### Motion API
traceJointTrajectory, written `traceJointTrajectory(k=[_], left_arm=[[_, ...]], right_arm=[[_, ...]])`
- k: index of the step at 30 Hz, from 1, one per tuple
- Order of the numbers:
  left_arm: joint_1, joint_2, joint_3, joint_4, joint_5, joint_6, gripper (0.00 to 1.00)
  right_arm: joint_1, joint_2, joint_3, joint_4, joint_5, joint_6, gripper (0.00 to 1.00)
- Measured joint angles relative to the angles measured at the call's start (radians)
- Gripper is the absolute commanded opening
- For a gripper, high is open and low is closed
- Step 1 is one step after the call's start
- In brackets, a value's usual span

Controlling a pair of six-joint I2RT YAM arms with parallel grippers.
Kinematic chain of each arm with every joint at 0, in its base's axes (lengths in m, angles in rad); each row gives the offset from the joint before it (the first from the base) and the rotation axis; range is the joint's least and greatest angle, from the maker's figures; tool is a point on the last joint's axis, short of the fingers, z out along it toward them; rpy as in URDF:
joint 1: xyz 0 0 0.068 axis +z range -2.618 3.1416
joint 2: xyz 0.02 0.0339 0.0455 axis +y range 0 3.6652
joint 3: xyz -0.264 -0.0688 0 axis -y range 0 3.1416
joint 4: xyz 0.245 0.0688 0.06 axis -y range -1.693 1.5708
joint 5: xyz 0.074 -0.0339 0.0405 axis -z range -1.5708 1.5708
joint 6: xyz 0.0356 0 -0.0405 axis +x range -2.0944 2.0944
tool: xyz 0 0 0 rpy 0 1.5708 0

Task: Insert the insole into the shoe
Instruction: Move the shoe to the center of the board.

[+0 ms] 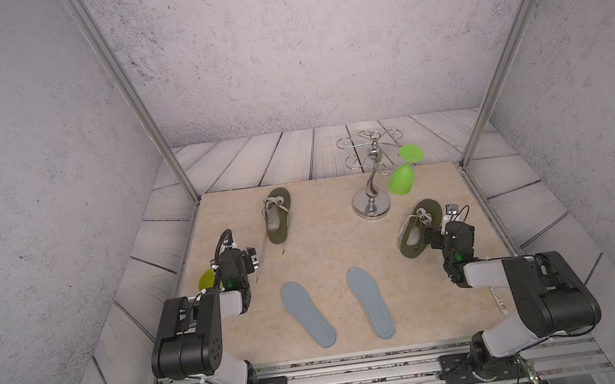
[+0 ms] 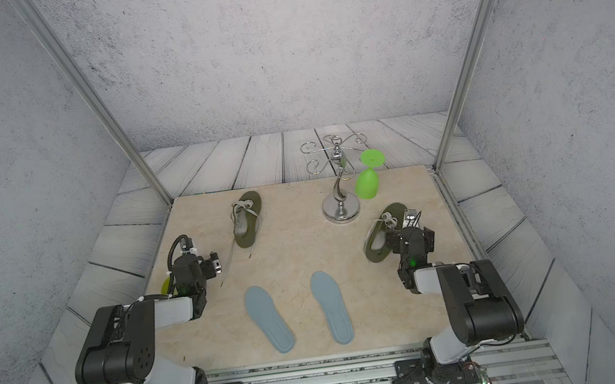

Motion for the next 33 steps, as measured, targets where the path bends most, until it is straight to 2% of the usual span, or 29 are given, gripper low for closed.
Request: traceJointTrajectory(k=[19,24,28,33], left_arm=[[0.0,0.0,0.0,0.0,0.0,0.0,0.96],[0.0,0.0,0.0,0.0,0.001,0.001,0.91],[-0.007,-0.057,0.001,-0.041,-0.002,0.01,0.91],[-0.013,-0.25,0.107,-0.294,-0.029,-0.04,0.91]], right_arm=[[0.0,0.0,0.0,0.0,-0.005,0.0,0.99],[0.0,-0.005,-0.006,0.008,-0.016,-0.005,0.99],[0.0,-0.135,-0.043,-0.08,-0.051,-0.012,0.99],[0.0,-0.393,-0.033,-0.229,-0.04,0.015,0.99]])
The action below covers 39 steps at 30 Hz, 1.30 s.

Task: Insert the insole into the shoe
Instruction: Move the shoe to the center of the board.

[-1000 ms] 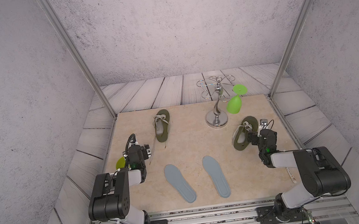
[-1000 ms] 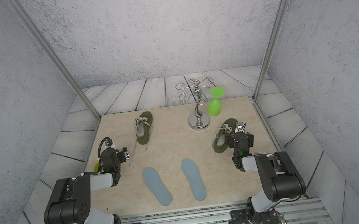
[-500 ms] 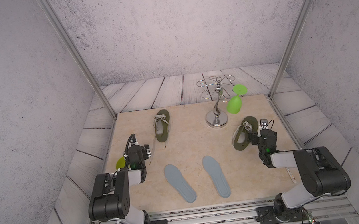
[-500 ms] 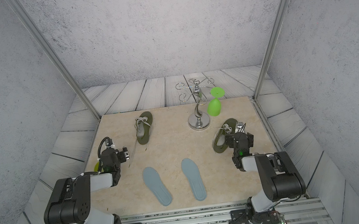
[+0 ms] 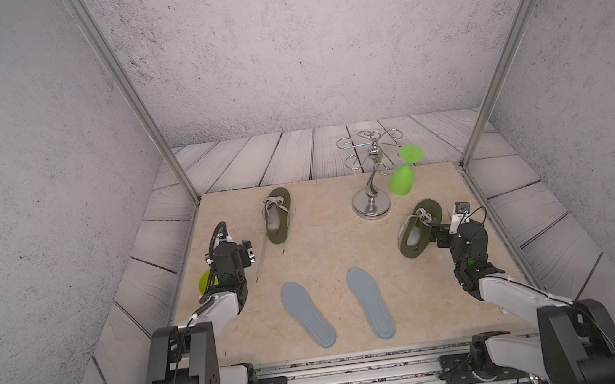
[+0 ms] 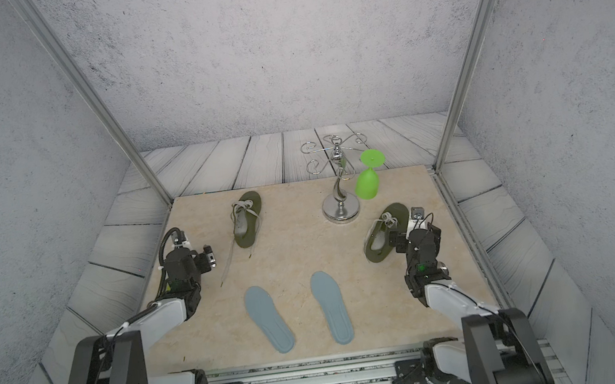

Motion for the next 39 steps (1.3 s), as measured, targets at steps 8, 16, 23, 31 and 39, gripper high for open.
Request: traceJointTrajectory(k=[8,16,23,31,39], left_arm=[[-0.001,-0.011,0.3,-0.436,0.12,-0.129,0.87],[-0.009,0.233,0.714,-0.85,0.351,-0.195,0.75],[-0.031,0.554,1.002,-1.012,0.433,-0.211,0.66],[-0.079,0.805,1.212,-1.142,0.387,-0.167,0.56],[-0.085,0.937,1.375,-1.193,0.335,-0.136,0.39]], right_arm=[[0.004,-0.097,0.218,-0.448,0.029,0.108,0.99],[0.039,-0.119,0.358,-0.836,-0.082,0.188,0.99],[0.051,-0.137,0.365,-1.007,-0.226,0.204,0.99],[0.058,-0.056,0.429,-1.061,-0.334,0.202,0.99],[0.062,-0.04,0.423,-1.075,-0.362,0.203,0.99]])
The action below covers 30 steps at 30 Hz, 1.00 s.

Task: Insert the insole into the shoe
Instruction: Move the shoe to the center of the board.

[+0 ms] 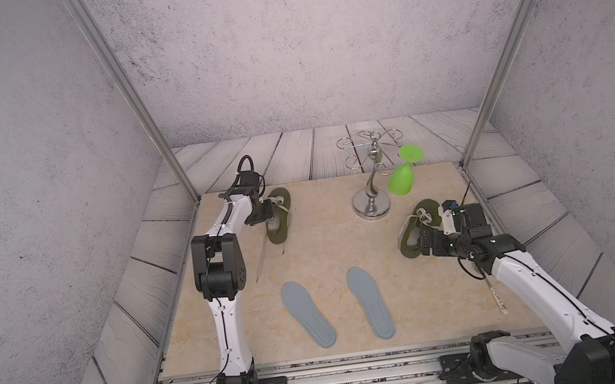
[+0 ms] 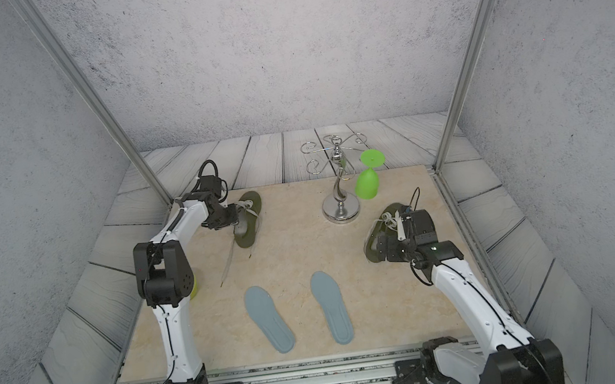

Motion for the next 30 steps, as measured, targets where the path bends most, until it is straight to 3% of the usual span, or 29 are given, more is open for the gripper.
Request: traceJointTrajectory(k=[5,12,21,30], left_arm=[[-0.003,0.047,0.041,-0.018,-0.009,0.006,0.33],[-0.016,0.063,0.042,-0.031,0.001,0.002,0.0],[-0.062,0.042,0.012,-0.057,0.049,-0.096,0.0],[-0.188,-0.122,-0.225,-0.046,0.039,-0.236,0.0]], right_arm=[[0.003,0.014,0.001,-0.001,-0.006,-0.008,0.99],[0.005,0.053,0.029,-0.01,-0.007,-0.018,0.99],[0.01,0.064,0.073,-0.01,-0.011,-0.024,0.99],[0.051,0.076,0.082,-0.042,-0.016,-0.064,0.99]])
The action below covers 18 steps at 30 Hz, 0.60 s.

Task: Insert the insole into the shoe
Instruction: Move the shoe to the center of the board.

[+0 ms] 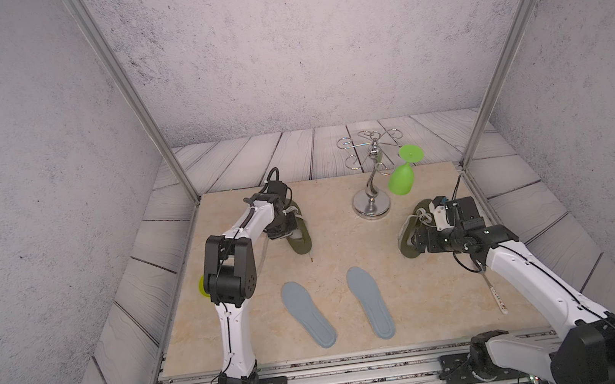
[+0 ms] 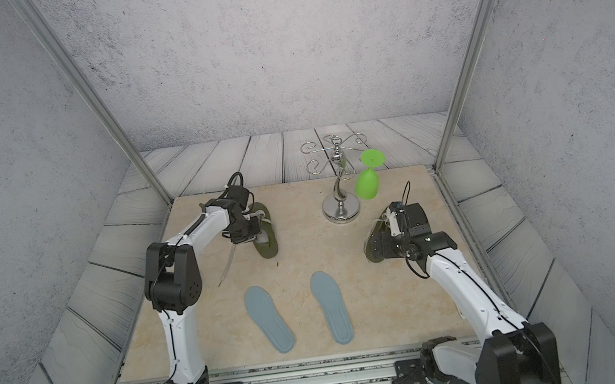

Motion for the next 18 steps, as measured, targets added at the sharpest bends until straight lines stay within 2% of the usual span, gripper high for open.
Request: traceJointTrajectory(k=[7,12,15,18], left_arm=[[-0.093,-0.116,-0.163,0.038,-0.035,-0.103,0.01],[-0.131,-0.173,-0.241,0.053,-0.039,-0.151,0.33],[-0.136,-0.202,-0.24,0.055,-0.036,-0.151,0.41],[-0.136,-0.242,-0.227,0.031,-0.042,-0.14,0.44]], right_arm=[[0.027,-0.002,0.0,-0.021,0.008,-0.023,0.99],[0.034,-0.007,0.0,-0.05,0.005,-0.025,0.99],[0.038,-0.017,0.0,-0.061,-0.006,-0.026,0.99],[0.052,-0.03,0.0,-0.07,-0.012,-0.024,0.99]])
